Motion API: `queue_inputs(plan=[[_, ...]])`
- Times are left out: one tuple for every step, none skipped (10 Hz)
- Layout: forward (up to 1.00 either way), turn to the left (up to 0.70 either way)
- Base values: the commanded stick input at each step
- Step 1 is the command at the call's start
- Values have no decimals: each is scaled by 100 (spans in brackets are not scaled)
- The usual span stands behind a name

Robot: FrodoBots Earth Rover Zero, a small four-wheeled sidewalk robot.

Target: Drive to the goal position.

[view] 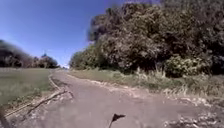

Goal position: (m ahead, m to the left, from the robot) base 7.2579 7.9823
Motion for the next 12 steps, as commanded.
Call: queue_inputs(plan=[[85,8],[85,0],[85,0],[85,0],[85,0],[85,0],[85,0],[85,0],[85,0],[85,0],[85,0],[85,0]])
